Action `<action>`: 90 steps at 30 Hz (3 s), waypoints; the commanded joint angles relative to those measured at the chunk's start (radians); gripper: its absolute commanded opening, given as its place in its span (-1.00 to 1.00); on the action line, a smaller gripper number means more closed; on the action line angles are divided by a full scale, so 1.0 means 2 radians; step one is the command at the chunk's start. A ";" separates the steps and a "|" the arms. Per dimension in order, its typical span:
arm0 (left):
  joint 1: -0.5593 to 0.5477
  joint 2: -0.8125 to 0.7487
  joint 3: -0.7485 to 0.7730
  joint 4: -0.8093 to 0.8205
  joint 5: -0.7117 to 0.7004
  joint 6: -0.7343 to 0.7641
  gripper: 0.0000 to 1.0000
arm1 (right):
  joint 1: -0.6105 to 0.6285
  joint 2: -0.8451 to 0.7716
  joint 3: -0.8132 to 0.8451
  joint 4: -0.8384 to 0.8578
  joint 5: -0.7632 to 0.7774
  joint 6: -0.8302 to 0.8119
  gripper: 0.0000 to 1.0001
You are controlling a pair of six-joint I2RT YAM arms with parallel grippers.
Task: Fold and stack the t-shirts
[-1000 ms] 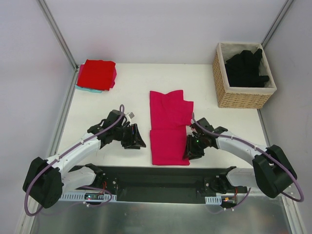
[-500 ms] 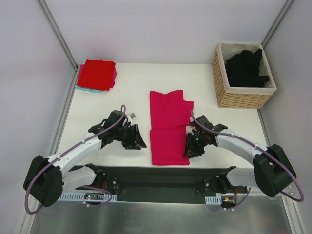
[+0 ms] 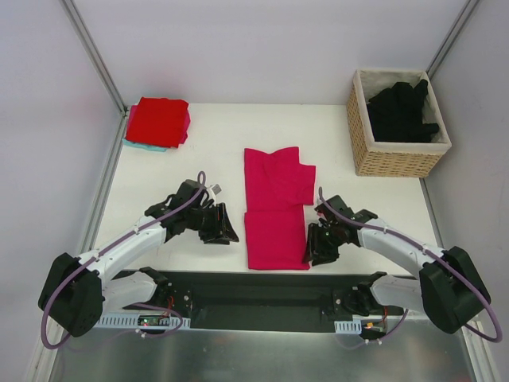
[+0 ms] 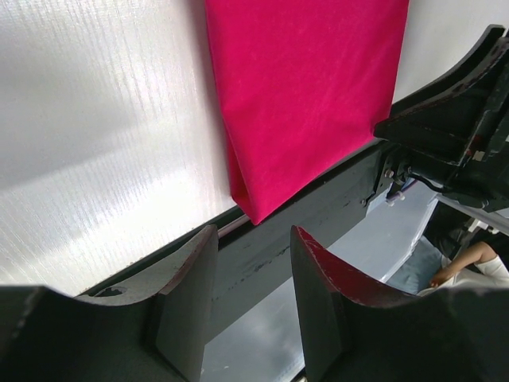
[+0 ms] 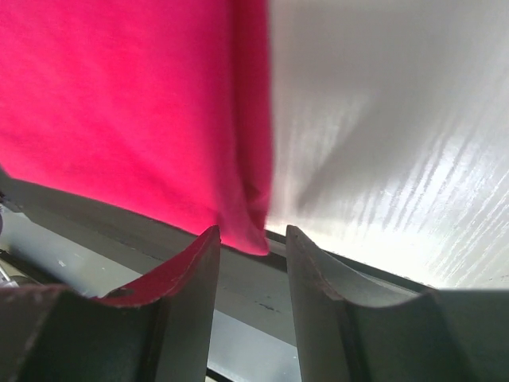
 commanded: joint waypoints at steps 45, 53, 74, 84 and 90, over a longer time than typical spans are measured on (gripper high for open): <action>-0.084 0.170 0.016 0.091 0.033 -0.014 -0.05 | -0.003 0.055 0.008 0.039 -0.018 0.013 -0.31; -0.091 0.194 0.031 0.094 0.039 -0.011 -0.08 | -0.003 0.053 0.006 0.034 -0.014 0.010 -0.33; -0.101 0.208 -0.002 0.141 0.038 -0.037 -0.12 | -0.003 0.092 0.038 0.023 -0.017 -0.007 -0.35; -0.104 0.241 -0.010 0.157 0.047 -0.035 -0.40 | -0.004 0.110 0.055 0.019 -0.019 -0.014 -0.37; -0.104 0.243 -0.007 0.169 0.053 -0.027 -0.83 | -0.004 0.120 0.066 0.020 -0.021 -0.015 -0.42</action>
